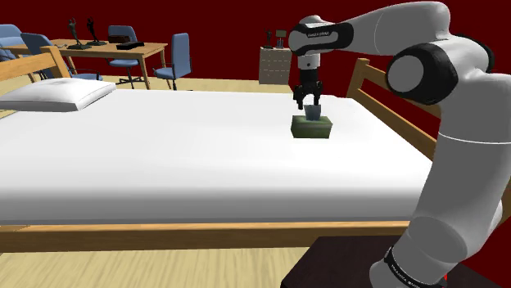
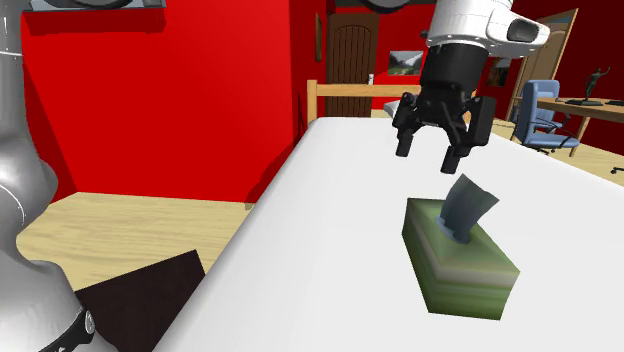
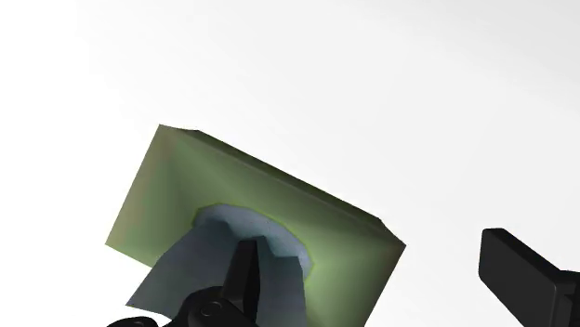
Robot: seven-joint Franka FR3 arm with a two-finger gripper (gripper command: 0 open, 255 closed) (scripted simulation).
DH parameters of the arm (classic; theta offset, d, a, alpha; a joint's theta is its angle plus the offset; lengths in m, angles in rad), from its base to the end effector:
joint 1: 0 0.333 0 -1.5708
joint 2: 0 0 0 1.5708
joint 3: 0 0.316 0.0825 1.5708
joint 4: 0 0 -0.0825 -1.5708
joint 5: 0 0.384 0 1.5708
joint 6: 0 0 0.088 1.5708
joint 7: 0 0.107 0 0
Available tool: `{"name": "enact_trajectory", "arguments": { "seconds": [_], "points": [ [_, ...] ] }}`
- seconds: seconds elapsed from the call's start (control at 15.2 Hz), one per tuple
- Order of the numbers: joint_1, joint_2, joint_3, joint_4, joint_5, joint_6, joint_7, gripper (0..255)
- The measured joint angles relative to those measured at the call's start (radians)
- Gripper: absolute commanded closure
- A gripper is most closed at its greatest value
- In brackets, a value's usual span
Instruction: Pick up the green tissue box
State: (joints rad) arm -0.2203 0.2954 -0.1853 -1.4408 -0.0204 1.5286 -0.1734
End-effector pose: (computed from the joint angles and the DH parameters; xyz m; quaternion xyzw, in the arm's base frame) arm 0.5804 -0.2360 0.5095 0.9877 -0.1134 -0.1075 0.0069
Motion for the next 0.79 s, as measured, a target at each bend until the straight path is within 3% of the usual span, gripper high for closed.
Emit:
{"name": "enact_trajectory", "arguments": {
  "seconds": [0.33, 0.46, 0.79],
  "points": [
    [-0.057, 0.222, -0.014, 0.310, 0.025, -0.091, -0.038, 0],
    [-0.062, 0.248, -0.014, 0.336, 0.028, -0.091, -0.040, 0],
    [-0.058, 0.245, -0.013, 0.261, 0.028, -0.020, -0.036, 0]
  ]
}}
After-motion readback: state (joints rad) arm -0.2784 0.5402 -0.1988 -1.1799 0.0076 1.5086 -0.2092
